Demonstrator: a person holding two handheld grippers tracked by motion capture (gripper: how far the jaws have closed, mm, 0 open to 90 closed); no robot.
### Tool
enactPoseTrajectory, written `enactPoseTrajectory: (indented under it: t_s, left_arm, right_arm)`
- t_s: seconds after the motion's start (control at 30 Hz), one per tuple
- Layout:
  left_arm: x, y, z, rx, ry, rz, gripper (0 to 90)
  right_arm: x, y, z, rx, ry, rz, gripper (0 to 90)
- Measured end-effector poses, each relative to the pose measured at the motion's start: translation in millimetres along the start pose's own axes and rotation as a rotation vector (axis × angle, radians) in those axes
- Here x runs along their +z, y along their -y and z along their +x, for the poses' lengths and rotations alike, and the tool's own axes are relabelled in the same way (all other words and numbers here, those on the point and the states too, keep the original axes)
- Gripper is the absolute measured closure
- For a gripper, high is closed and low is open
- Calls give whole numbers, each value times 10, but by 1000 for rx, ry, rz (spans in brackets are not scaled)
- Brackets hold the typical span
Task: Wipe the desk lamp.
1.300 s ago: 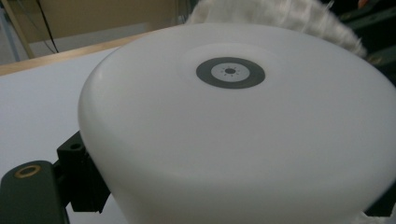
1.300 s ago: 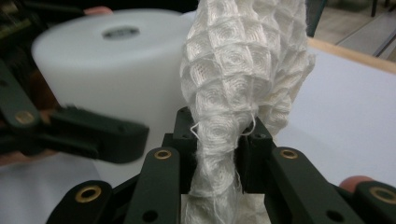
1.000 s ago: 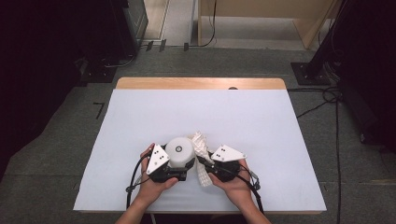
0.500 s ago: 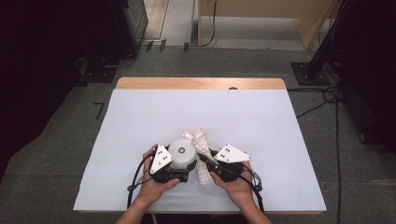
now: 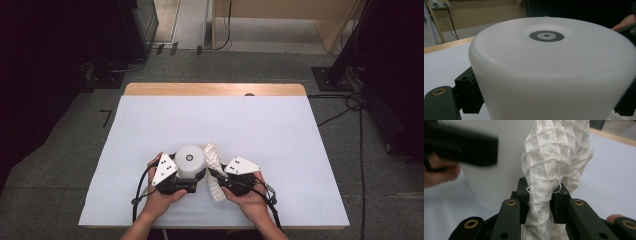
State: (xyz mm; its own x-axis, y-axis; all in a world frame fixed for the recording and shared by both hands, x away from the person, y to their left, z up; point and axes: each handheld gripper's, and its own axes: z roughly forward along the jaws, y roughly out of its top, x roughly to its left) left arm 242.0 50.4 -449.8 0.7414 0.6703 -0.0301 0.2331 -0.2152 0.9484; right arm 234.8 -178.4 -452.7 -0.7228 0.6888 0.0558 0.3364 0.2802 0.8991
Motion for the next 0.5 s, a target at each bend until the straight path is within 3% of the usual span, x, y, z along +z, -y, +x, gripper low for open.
enactPoseTrajectory:
  t_s: [0.1, 0.23, 0.37, 0.5]
  left_arm:
    - [60, 44, -40, 23, 4, 25, 85]
    - [100, 114, -11, 24, -16, 5, 84]
    - [131, 173, 34, 48, -68, 32, 84]
    - [146, 187, 52, 40, -59, 48, 84]
  right_arm:
    - [-81, -48, -15, -1, 21, -39, 725]
    - [-132, -69, -60, 4, 40, -67, 724]
    - [-126, -41, -102, 14, 73, -54, 724]
    - [-115, -15, -128, 28, 82, -45, 724]
